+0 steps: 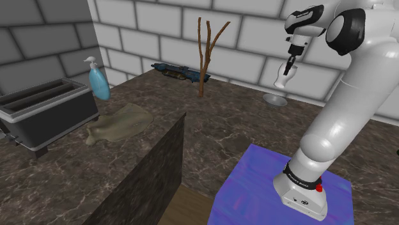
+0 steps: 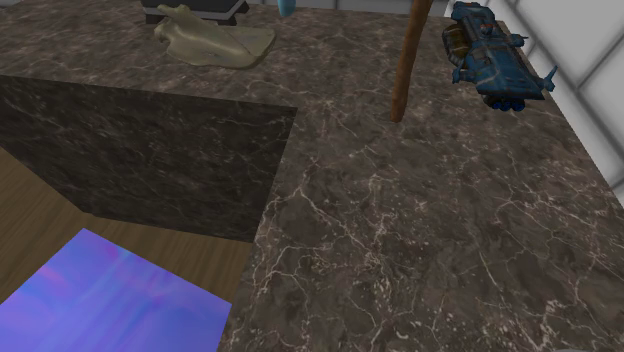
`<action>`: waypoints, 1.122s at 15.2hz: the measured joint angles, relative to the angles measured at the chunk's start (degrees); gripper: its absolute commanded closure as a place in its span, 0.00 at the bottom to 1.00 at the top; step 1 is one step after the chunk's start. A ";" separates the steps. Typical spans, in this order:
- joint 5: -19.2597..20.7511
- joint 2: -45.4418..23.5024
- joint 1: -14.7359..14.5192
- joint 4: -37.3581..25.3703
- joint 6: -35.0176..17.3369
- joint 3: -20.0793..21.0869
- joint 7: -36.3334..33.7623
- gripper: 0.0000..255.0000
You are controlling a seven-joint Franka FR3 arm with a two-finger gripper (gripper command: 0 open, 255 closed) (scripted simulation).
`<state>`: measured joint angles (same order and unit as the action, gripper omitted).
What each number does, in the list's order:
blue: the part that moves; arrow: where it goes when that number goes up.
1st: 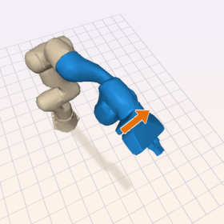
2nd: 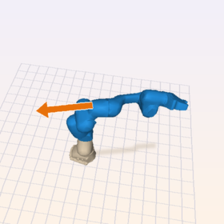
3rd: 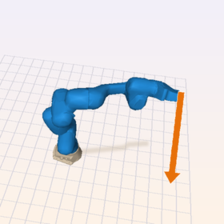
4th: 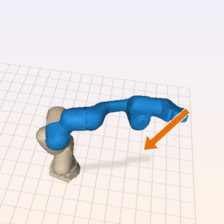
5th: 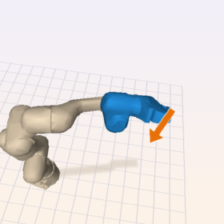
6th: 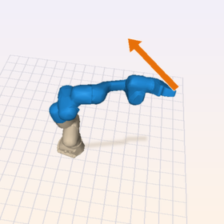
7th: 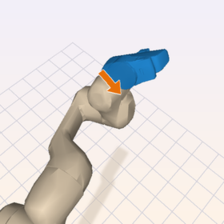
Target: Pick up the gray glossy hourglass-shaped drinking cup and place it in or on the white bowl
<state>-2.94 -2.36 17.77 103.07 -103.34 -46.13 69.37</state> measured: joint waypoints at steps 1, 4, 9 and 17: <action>-0.17 -0.21 0.02 0.47 -0.61 0.00 0.09 1.00; -0.54 -0.66 0.06 2.57 -3.00 0.01 0.39 1.00; -0.96 -1.13 0.15 5.87 -6.60 -0.01 0.84 1.00; -2.94 -3.39 0.54 10.30 -12.53 0.10 2.31 1.00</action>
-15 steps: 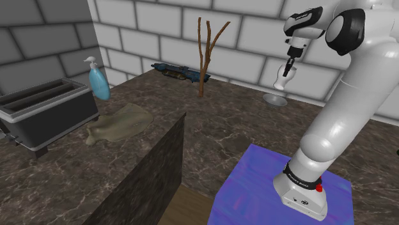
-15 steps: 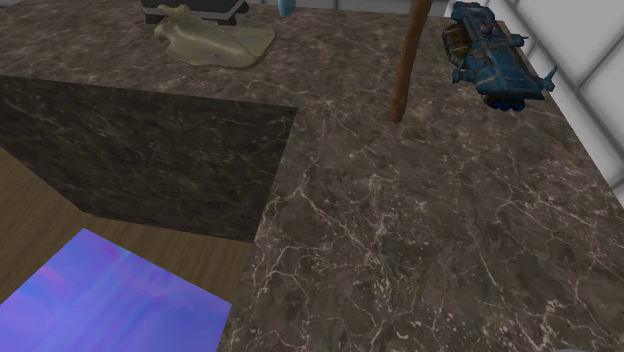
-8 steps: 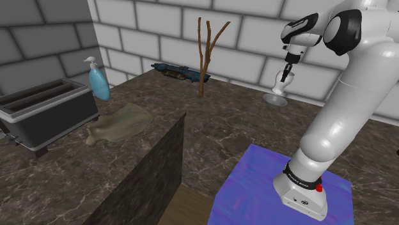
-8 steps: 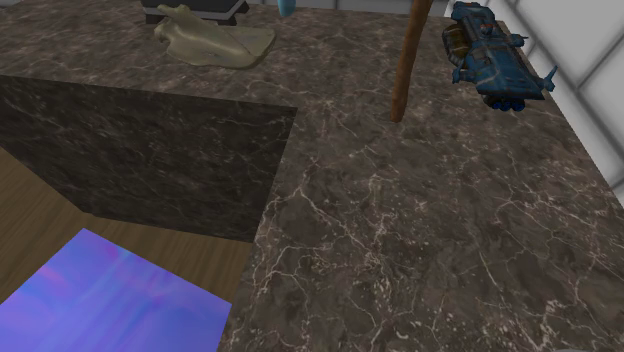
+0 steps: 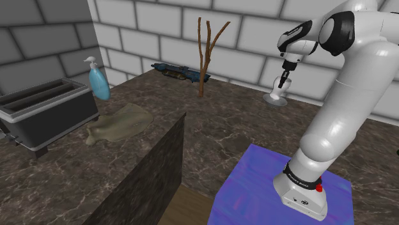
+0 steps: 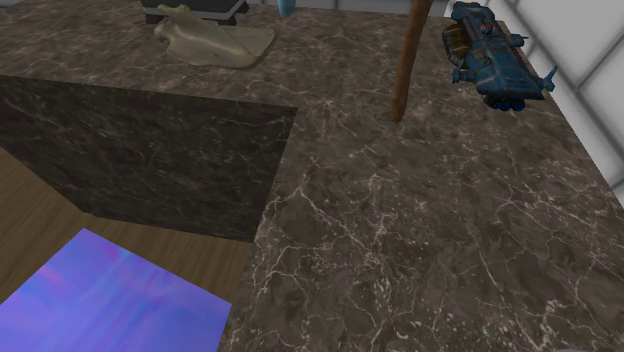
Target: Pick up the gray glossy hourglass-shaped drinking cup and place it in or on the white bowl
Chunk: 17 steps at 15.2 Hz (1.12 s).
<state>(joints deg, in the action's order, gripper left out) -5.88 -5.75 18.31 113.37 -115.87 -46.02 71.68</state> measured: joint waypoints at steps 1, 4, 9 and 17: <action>-0.39 -0.46 0.09 0.33 -0.63 0.04 0.28 1.00; -0.76 -0.87 0.20 0.79 -1.37 0.08 0.57 1.00; -0.80 -0.90 0.21 0.88 -1.50 0.08 0.61 0.00; 0.19 0.24 -0.14 -0.52 0.57 0.03 -0.29 0.00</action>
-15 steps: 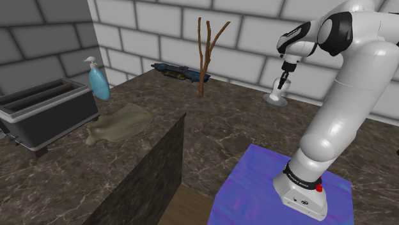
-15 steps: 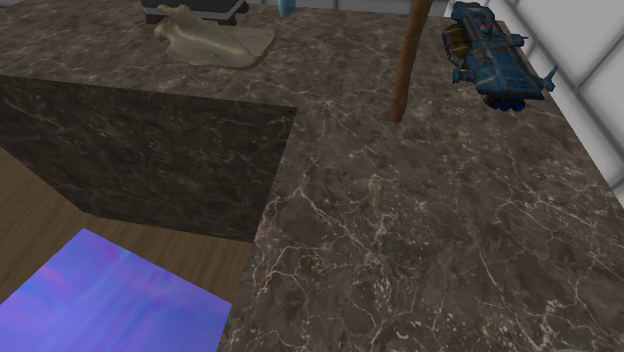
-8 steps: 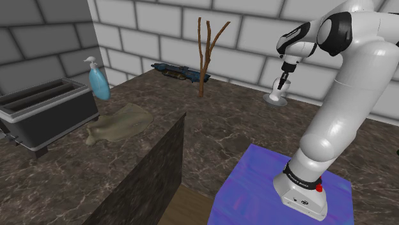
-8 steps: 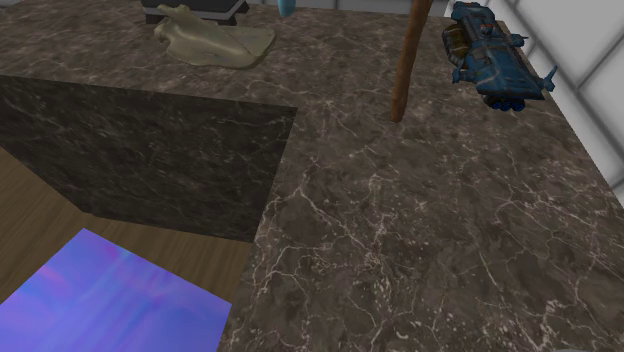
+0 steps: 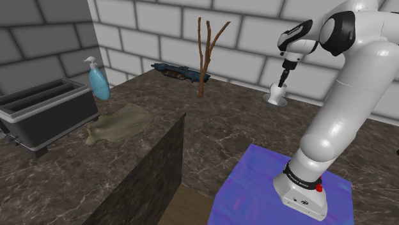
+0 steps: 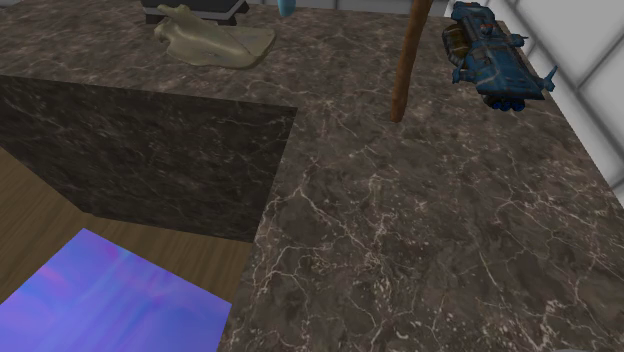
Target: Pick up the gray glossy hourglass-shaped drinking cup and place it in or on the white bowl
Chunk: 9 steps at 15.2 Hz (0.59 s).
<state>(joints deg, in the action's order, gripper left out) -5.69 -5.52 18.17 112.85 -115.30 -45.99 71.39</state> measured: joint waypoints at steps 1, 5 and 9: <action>0.63 0.73 -0.01 -1.22 1.68 -0.16 -0.23 0.00; 1.15 1.26 -0.05 -3.66 4.52 -0.24 -0.62 0.00; 1.31 1.45 -0.09 -3.73 4.73 -0.24 -0.72 0.00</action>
